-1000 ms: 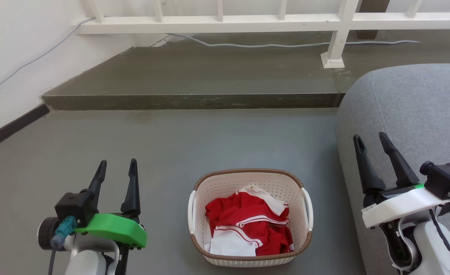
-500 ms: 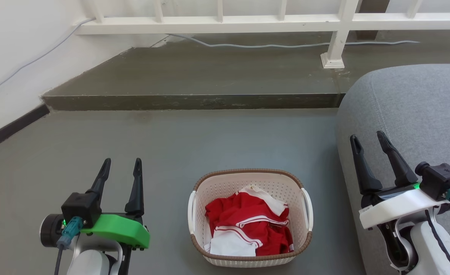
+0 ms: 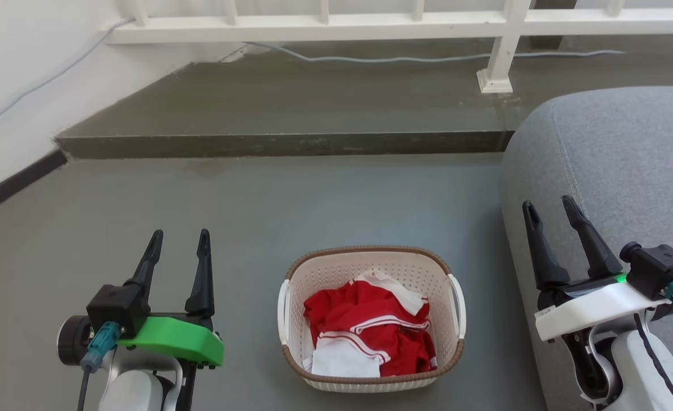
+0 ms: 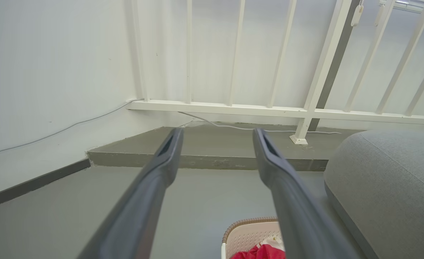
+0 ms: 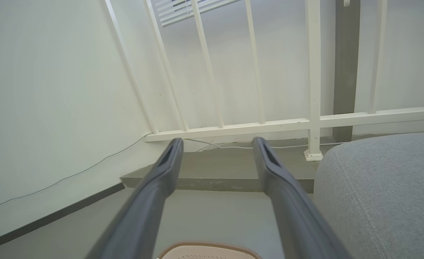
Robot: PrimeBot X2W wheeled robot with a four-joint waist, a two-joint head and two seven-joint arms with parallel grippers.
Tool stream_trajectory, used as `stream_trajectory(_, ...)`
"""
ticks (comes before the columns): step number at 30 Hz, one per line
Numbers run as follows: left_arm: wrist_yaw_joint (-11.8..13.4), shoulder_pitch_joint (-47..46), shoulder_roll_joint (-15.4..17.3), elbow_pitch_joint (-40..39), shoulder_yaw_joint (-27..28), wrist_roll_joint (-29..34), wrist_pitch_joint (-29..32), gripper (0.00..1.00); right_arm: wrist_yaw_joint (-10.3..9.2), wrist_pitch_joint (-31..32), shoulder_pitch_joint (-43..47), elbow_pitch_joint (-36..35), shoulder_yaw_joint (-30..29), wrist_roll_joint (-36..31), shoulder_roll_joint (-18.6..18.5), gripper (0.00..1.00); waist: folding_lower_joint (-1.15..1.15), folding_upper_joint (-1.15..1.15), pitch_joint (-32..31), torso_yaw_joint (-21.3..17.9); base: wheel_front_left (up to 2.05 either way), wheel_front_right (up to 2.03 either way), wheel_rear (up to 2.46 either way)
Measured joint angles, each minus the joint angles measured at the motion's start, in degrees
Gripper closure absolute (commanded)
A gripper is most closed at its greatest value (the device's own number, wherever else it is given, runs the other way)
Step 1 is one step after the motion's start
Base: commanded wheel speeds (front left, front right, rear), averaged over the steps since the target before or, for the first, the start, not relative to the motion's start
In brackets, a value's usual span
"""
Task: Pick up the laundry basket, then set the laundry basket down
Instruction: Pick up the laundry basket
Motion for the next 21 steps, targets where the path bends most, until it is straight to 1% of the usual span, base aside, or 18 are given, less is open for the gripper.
stream_trajectory(9, 0.53, -0.16, 0.0, -1.1, -0.26, 0.0, 0.0, 0.0, 0.0, -0.01, -1.19, -0.22, -0.43, 0.0, 0.01, 0.0, 0.0, 0.0, 3.13, -0.87, 0.0, 0.0, 0.0)
stream_trajectory(14, 1.0, -2.22, 0.0, -1.57, -0.93, 0.03, 0.0, 0.0, 0.0, -0.01, -2.35, -0.33, -1.08, 0.02, 0.0, 0.0, 0.0, 0.0, 5.86, -1.52, 0.0, 0.0, 0.0)
stream_trajectory(21, 1.04, -4.64, -0.01, -1.96, -1.6, 0.03, 0.0, 0.0, 0.0, -0.01, -4.31, 0.19, -1.94, 0.34, 0.0, 0.0, 0.0, 0.0, 10.28, -2.29, 0.0, 0.0, 0.0)
